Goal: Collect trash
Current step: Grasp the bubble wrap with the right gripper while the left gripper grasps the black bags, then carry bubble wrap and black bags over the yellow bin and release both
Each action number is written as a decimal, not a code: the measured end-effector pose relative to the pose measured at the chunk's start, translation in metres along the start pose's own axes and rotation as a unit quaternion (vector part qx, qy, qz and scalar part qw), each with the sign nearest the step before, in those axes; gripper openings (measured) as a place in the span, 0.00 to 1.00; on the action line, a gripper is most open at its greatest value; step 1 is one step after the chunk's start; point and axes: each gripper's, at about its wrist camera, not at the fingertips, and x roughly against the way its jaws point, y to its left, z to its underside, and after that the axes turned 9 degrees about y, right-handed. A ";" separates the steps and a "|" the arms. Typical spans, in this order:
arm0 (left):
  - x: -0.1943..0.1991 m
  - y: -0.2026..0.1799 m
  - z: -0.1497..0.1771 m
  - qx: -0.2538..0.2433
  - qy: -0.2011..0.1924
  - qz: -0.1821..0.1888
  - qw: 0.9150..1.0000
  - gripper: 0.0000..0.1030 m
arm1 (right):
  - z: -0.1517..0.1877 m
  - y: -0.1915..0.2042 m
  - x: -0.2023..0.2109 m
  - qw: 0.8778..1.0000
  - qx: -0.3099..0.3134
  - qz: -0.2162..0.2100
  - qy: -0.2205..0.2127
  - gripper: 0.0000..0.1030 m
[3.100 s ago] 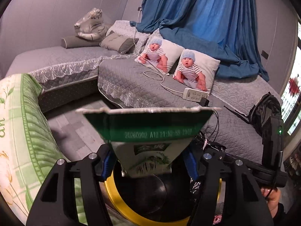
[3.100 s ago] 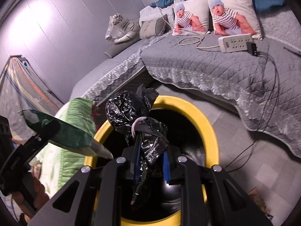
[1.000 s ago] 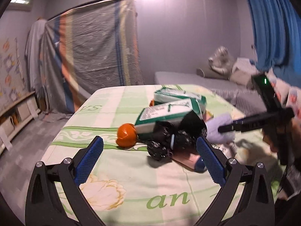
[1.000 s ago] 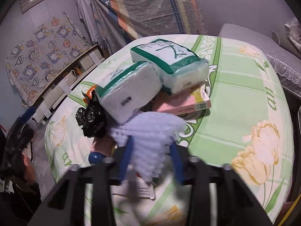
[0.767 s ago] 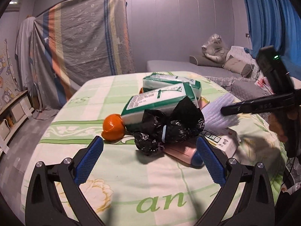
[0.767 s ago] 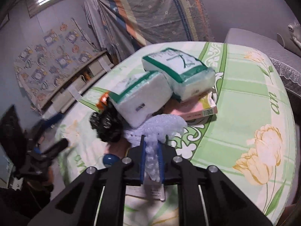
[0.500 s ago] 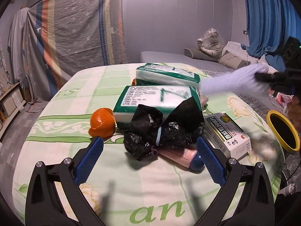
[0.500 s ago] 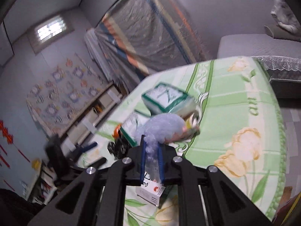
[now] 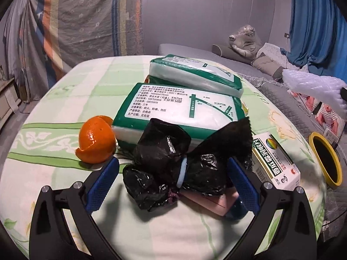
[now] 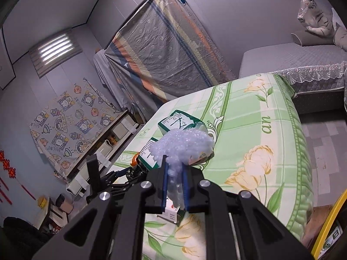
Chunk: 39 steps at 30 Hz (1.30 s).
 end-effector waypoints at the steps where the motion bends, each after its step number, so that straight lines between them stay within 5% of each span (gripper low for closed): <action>1: -0.003 0.000 -0.001 0.002 0.004 -0.003 1.000 0.85 | 0.002 0.000 0.000 1.000 0.000 0.000 0.001 0.10; 6: -0.008 0.000 -0.001 0.005 0.012 -0.012 1.000 0.65 | 0.008 0.000 -0.002 1.000 -0.007 -0.005 0.004 0.10; 10: 0.003 0.006 0.002 0.010 0.002 -0.016 1.000 0.36 | 0.012 0.000 -0.001 1.000 -0.010 -0.009 0.006 0.10; 13: 0.016 0.014 0.007 0.019 -0.008 -0.017 1.000 0.27 | 0.015 0.002 0.000 1.000 -0.011 -0.011 0.006 0.10; 28: 0.129 -0.011 0.033 0.039 -0.128 -0.054 0.990 0.24 | 0.033 0.036 0.011 1.000 0.020 -0.016 -0.002 0.10; 39: 0.151 -0.071 0.021 -0.008 -0.140 -0.005 0.990 0.24 | 0.041 0.031 0.040 0.999 0.011 0.004 -0.035 0.10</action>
